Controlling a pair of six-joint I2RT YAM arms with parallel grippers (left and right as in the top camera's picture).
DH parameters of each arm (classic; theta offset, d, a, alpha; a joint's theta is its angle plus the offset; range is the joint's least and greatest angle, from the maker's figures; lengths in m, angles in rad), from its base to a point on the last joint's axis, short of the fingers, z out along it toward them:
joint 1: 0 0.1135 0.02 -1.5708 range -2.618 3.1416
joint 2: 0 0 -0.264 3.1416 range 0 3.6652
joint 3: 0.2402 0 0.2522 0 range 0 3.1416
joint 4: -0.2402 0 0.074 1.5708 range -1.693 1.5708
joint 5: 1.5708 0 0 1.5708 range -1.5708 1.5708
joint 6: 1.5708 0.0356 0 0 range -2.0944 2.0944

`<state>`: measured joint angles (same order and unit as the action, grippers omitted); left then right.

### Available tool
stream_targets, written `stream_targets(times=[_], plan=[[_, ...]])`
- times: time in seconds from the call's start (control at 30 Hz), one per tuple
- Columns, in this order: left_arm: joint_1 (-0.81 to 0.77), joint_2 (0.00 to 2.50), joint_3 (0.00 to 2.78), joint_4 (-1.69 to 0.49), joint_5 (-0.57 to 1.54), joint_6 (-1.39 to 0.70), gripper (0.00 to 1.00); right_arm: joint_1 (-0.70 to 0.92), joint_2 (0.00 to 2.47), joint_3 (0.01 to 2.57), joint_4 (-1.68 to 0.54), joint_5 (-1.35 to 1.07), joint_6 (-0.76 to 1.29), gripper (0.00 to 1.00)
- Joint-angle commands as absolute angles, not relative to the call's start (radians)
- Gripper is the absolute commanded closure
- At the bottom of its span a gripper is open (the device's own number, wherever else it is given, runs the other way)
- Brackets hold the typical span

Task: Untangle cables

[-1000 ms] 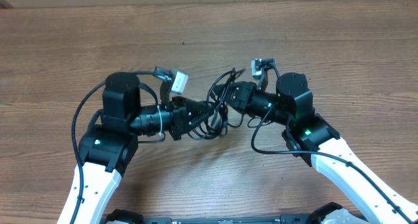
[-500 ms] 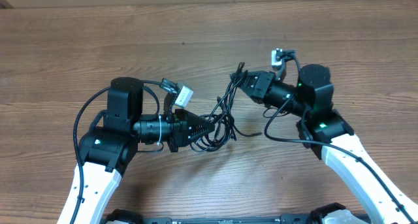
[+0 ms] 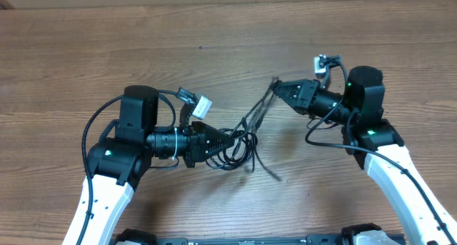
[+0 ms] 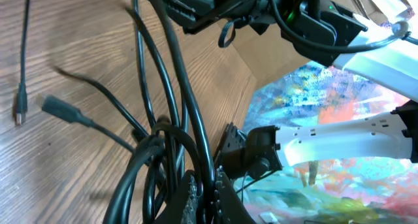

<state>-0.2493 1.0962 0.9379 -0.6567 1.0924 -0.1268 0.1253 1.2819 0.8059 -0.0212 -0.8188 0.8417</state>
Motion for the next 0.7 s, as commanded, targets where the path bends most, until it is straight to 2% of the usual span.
stream_targets(times=[0.0, 0.23, 0.43, 0.67], plan=[[-0.257, 1.079, 0.958, -0.68, 1.217, -0.104, 0.96, 0.019, 1.282, 0.82, -0.055, -0.643, 0.767, 0.96], [-0.257, 1.079, 0.958, -0.68, 1.251, -0.104, 0.96, -0.08, 1.282, 0.82, -0.197, -0.607, 0.658, 0.96], [-0.256, 1.079, 0.958, -0.664, 1.25, -0.104, 0.96, -0.118, 1.282, 0.82, -0.283, -0.588, 0.648, 0.96], [-0.256, 1.079, 0.958, -0.648, 1.247, -0.104, 0.96, -0.118, 1.282, 0.82, -0.307, -0.588, 0.646, 0.81]])
